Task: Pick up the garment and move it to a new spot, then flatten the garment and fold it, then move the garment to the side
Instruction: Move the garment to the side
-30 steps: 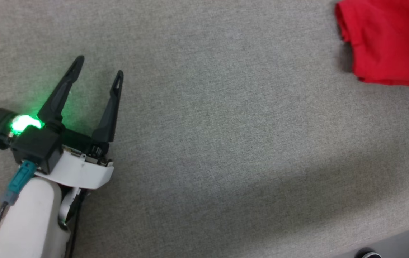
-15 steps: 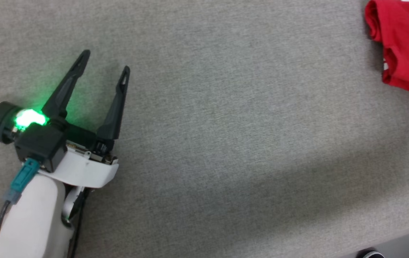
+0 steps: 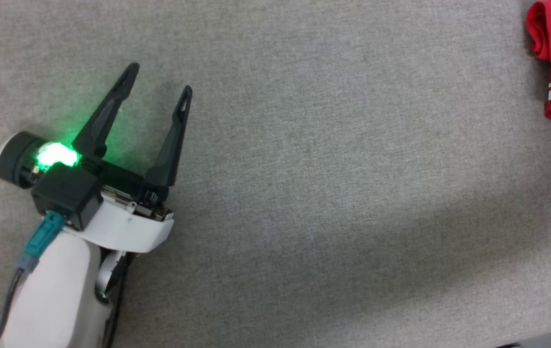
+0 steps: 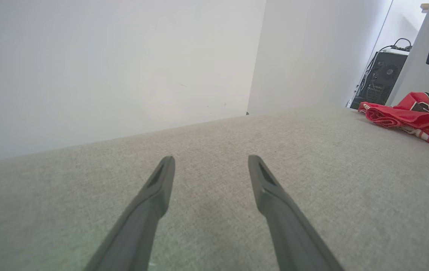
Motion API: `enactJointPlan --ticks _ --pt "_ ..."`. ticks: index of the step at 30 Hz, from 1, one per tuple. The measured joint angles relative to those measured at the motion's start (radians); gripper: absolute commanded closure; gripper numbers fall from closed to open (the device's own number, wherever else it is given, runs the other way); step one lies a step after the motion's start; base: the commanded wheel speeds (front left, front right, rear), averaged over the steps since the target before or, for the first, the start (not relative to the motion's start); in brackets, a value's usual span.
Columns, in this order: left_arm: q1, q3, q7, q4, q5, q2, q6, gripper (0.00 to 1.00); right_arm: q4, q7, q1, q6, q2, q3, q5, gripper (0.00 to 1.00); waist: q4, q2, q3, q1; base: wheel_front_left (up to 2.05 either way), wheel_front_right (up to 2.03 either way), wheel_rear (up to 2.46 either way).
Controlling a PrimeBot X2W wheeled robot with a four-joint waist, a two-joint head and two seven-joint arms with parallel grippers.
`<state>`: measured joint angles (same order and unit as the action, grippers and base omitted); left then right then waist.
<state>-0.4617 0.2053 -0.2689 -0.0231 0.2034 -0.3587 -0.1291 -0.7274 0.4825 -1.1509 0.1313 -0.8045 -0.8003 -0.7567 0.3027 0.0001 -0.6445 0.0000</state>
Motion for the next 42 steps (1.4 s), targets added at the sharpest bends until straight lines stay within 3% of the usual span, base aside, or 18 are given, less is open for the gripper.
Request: enactJointPlan --ticks 5,6,9,10,11,19,30,34,42 --pt "0.001 0.000 -0.001 0.009 0.000 0.007 0.000 0.00 -0.049 -0.005 -0.022 0.000 0.011 -0.018 -0.013 1.00 -0.010 0.0000 0.006 0.0000 0.00 0.00 0.00" --pt "0.002 0.000 -0.001 0.011 0.001 0.008 0.000 0.00 -0.061 -0.005 -0.027 0.000 0.011 -0.020 -0.018 0.95 -0.011 0.0000 0.009 0.0000 0.00 0.00 0.00" --pt "0.010 -0.004 -0.001 0.019 0.001 0.011 0.000 0.00 -0.094 -0.005 -0.041 0.000 0.007 -0.031 -0.014 0.53 -0.014 0.0000 0.020 0.0000 0.00 0.00 0.00" --pt "0.012 -0.005 -0.001 0.022 0.001 0.012 0.000 0.00 -0.104 -0.005 -0.046 0.000 0.004 -0.036 -0.003 0.15 -0.014 0.0000 0.024 0.0000 0.00 0.00 0.00" --pt "0.014 -0.007 -0.001 0.025 0.002 0.014 0.000 0.00 -0.116 -0.007 -0.051 0.000 0.003 -0.037 0.005 0.00 -0.015 0.0000 0.029 0.0000 0.00 0.00 0.00" --pt "0.046 -0.014 0.005 0.046 0.008 0.028 0.000 0.00 -0.217 -0.007 -0.077 0.000 0.018 -0.018 0.009 0.00 -0.020 0.0000 0.075 0.0000 0.00 0.00 0.00" --pt "0.101 -0.035 0.006 0.067 0.009 0.069 0.000 0.00 -0.227 -0.097 -0.098 0.000 0.051 0.033 -0.032 0.00 -0.030 0.0000 0.173 0.0000 0.00 0.00 0.00" --pt "0.123 -0.049 0.006 0.075 0.010 0.091 0.000 0.00 -0.185 -0.167 -0.080 0.000 0.063 0.051 -0.065 0.00 -0.040 0.0000 0.221 0.0000 0.00 0.00 0.00" --pt "0.190 -0.074 0.006 0.102 0.011 0.128 0.000 0.00 -0.070 -0.411 0.046 0.000 0.103 0.069 -0.115 0.00 -0.076 0.0000 0.336 0.0000 0.00 0.00 0.00"
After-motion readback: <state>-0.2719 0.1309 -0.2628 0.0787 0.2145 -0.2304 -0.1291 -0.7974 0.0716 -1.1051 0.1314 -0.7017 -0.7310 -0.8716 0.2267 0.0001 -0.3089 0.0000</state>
